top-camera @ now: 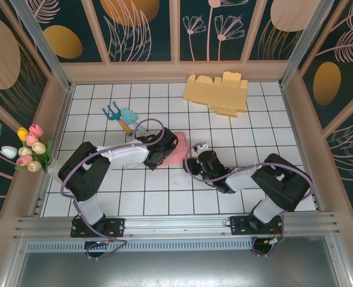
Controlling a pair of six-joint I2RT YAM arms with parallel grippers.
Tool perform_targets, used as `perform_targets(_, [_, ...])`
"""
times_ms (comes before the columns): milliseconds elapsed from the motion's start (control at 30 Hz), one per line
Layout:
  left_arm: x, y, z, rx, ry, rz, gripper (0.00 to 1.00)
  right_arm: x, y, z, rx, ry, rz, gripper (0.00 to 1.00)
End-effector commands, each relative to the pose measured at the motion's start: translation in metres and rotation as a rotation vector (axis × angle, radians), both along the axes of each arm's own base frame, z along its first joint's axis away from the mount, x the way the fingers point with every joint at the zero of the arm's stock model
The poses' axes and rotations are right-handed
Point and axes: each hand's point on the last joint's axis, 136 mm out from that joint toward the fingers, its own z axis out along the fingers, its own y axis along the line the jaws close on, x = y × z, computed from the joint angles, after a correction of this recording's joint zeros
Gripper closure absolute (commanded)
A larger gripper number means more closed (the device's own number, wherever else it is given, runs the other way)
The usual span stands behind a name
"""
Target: Fold the paper box
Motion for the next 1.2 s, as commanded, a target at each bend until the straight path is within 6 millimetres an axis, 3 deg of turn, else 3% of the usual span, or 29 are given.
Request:
perform_targets(0, [-0.074, 0.060, -0.071, 0.244, 0.348, -0.031, 0.05, -0.008, 0.000, 0.007, 0.026, 0.029, 0.005, 0.55])
perform_targets(333, [-0.073, 0.062, -0.068, 0.245, 0.341, -0.025, 0.05, -0.014, 0.027, 0.026, 0.037, 0.015, 0.055, 0.63])
perform_targets(567, [-0.072, 0.060, -0.067, 0.240, 0.339, -0.024, 0.05, -0.002, 0.048, 0.008, 0.028, 0.016, 0.079, 0.68])
perform_targets(700, [-0.073, 0.059, -0.068, 0.236, 0.343, -0.029, 0.05, 0.011, 0.043, -0.014, -0.027, -0.003, 0.038, 0.68])
perform_targets(833, [-0.072, 0.058, -0.066, 0.231, 0.341, -0.036, 0.05, 0.016, 0.042, -0.015, -0.002, -0.033, 0.033, 0.69])
perform_targets(967, [-0.071, 0.056, -0.064, 0.226, 0.337, -0.039, 0.05, 0.013, 0.047, -0.007, 0.034, -0.031, 0.048, 0.69])
perform_targets(1167, [-0.071, 0.058, -0.066, 0.236, 0.340, -0.035, 0.05, -0.018, 0.076, 0.026, 0.187, -0.036, 0.134, 0.75])
